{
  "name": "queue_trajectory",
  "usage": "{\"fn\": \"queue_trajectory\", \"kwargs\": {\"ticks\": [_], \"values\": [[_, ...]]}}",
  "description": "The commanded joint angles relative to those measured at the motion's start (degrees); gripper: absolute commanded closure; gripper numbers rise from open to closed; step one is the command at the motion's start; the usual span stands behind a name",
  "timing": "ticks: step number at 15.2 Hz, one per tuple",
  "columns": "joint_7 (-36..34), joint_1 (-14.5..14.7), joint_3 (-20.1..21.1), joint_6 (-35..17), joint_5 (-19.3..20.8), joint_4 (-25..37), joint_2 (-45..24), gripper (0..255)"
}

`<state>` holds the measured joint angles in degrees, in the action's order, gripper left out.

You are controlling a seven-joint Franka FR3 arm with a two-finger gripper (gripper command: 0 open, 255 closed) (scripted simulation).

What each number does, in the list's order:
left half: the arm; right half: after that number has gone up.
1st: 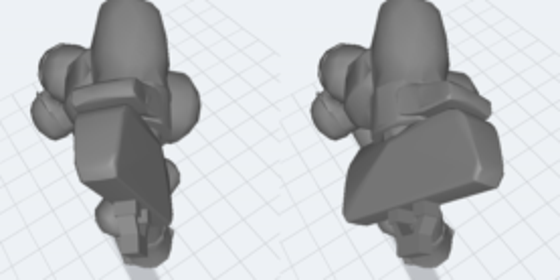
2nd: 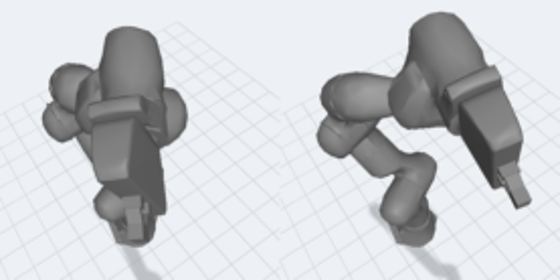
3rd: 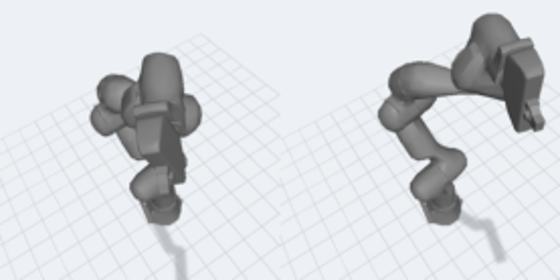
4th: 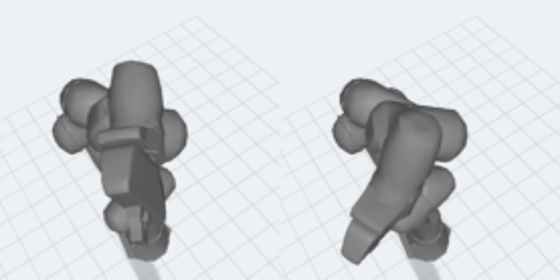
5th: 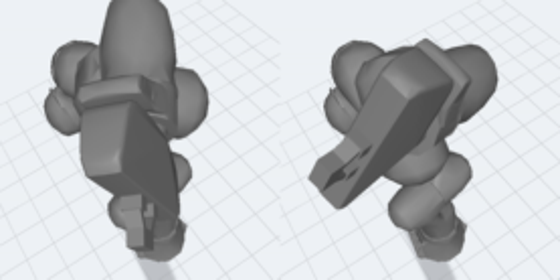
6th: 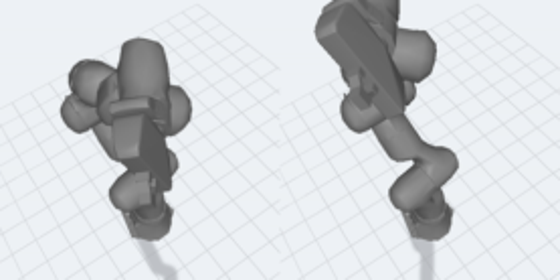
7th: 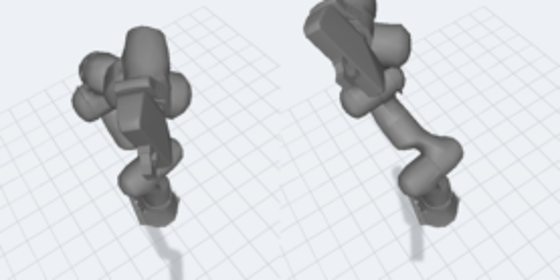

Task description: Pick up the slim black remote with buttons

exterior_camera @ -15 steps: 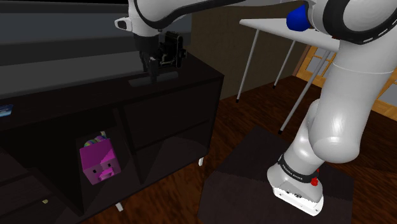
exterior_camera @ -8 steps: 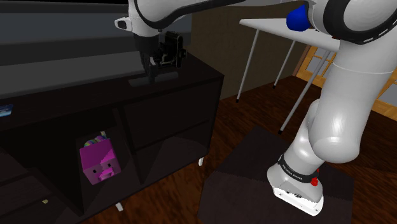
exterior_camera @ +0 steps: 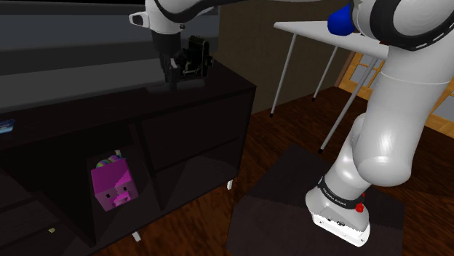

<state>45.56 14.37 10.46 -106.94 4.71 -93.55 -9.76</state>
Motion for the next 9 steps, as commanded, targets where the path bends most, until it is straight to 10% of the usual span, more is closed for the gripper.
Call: {"fn": "queue_trajectory", "kwargs": {"ticks": [1,9], "values": [[0.1,0.0,0.0,1.6,0.0,1.6,0.0,255],[0.4,0.2,0.1,8.0,0.0,8.5,-0.5,255]]}}
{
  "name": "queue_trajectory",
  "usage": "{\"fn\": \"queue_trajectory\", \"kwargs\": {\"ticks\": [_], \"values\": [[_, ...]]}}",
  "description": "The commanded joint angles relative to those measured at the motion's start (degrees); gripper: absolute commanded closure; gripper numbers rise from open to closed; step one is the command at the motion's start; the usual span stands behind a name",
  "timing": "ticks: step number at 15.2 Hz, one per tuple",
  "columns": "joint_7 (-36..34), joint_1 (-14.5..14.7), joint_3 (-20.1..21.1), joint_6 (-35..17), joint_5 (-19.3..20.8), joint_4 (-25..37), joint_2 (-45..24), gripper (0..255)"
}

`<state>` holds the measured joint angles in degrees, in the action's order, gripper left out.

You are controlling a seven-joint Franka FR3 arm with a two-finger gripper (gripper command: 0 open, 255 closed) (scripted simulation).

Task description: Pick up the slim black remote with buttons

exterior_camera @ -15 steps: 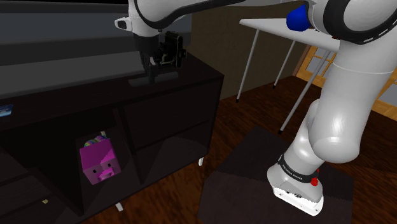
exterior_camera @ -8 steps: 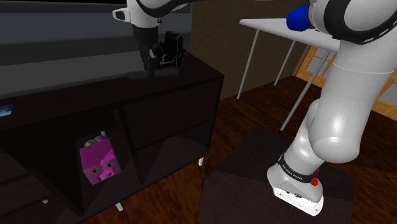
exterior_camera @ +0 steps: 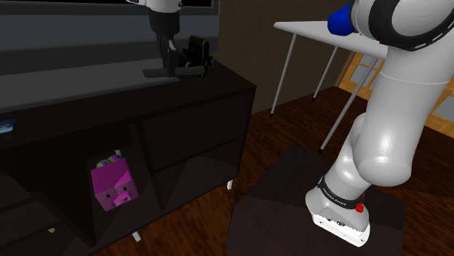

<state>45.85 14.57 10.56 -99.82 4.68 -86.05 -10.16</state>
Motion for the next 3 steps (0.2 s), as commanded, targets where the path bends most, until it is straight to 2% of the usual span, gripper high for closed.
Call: {"fn": "queue_trajectory", "kwargs": {"ticks": [1,3], "values": [[0.1,0.0,0.0,1.7,0.0,1.9,-0.3,255],[0.1,0.0,0.0,1.8,0.0,2.1,-0.3,255]]}}
